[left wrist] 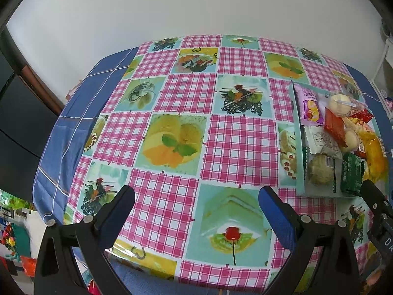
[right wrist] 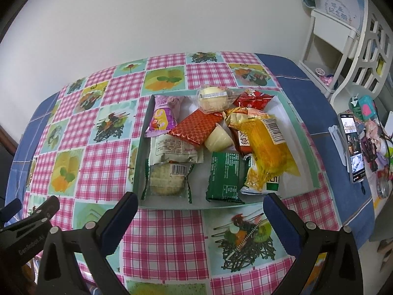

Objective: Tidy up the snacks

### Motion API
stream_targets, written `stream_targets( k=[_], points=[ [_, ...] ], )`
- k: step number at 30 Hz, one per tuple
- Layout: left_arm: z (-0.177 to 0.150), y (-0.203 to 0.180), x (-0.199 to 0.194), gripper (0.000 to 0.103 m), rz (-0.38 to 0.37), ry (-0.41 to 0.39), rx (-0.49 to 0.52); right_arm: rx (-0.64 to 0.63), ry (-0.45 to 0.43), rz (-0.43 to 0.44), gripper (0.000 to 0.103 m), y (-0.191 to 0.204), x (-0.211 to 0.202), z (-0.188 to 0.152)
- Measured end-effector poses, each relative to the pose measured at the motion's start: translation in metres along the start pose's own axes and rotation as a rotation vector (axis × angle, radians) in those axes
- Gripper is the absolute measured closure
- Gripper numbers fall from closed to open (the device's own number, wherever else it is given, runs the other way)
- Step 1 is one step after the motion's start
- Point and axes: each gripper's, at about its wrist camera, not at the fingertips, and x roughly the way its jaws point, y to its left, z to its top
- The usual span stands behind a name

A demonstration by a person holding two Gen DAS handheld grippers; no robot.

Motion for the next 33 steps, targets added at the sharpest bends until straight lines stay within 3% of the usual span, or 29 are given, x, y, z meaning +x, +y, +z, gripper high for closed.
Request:
stream_targets(
  k=[33],
  points=[
    [0.0041, 0.0036, 0.0020, 0.002, -0.009, 0.002, -0.017, -0.028, -0.003, -0.001, 0.000, 0.0028, 0.0013, 0.0022]
  ],
)
